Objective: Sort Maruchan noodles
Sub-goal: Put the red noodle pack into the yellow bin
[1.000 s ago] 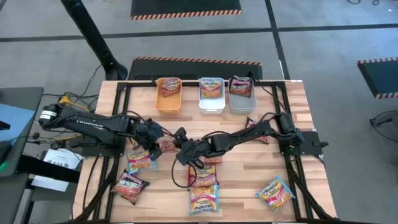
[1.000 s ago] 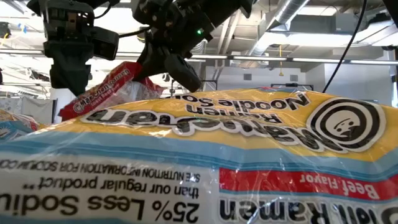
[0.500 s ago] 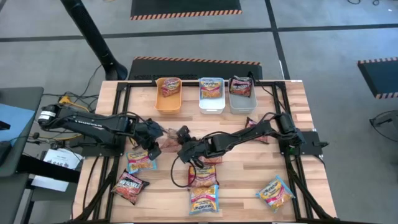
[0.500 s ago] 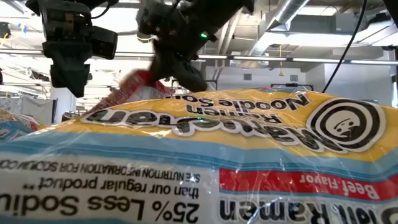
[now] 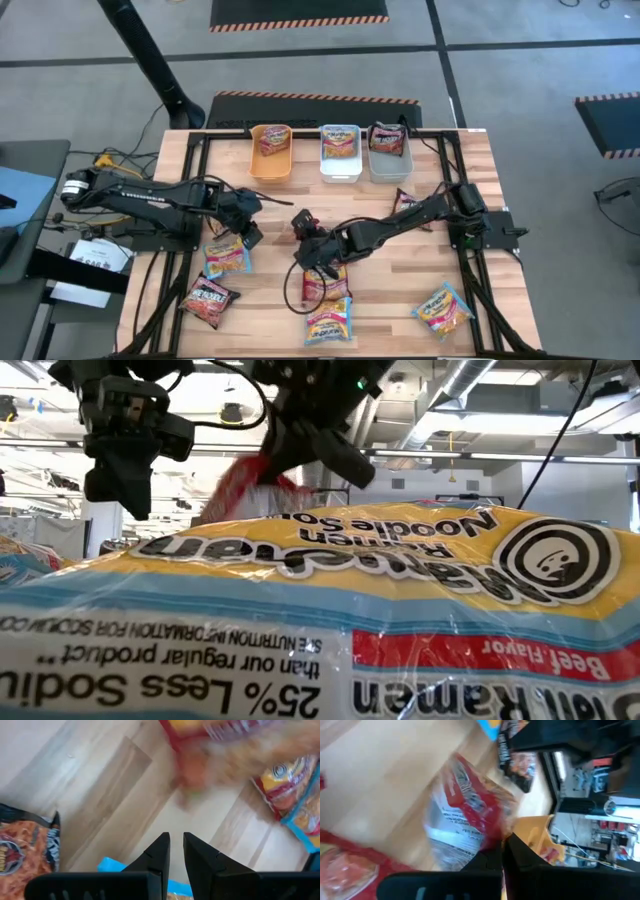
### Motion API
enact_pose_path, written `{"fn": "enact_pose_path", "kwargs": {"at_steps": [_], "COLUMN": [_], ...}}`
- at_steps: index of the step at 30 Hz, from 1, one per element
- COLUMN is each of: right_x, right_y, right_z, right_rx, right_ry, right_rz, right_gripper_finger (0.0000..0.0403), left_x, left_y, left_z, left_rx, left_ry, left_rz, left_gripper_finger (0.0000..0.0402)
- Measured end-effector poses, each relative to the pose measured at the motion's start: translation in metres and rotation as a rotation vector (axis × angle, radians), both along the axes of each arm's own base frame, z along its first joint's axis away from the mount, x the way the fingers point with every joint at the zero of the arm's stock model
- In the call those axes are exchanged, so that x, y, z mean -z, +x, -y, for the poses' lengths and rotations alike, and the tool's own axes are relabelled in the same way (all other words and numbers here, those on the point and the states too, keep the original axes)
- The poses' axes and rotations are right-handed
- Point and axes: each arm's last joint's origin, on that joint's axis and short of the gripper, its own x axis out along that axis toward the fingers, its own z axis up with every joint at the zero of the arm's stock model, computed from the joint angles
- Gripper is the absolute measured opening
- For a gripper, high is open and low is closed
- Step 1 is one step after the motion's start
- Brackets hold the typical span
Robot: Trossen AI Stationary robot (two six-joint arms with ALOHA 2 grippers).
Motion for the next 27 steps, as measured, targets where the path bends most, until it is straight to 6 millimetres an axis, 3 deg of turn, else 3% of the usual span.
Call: {"fn": "enact_pose_path", "kwargs": {"at_steps": [5, 17, 27], "right_x": [-0.004, -0.005, -0.043], "right_y": [-0.003, -0.01, -0.027], "right_z": [-0.004, -0.024, -0.038], "right_rx": [0.002, 0.001, -0.011], "right_ry": [-0.014, -0.089, -0.085], "right_rz": [0.001, 0.008, 0.103], "right_gripper_finger": [0.0005, 0.0005, 0.0005], "left_x": [0.0, -0.001, -0.011], "left_y": [0.0, 0.0, 0.008], "left_z": [-0.003, -0.024, -0.041], "left_rx": [0.034, -0.022, -0.031], "left_ry": [-0.002, 0.006, -0.173], "left_rz": [0.002, 0.024, 0.196], "left_gripper_finger": [0.0076, 0.0194, 0.021]}}
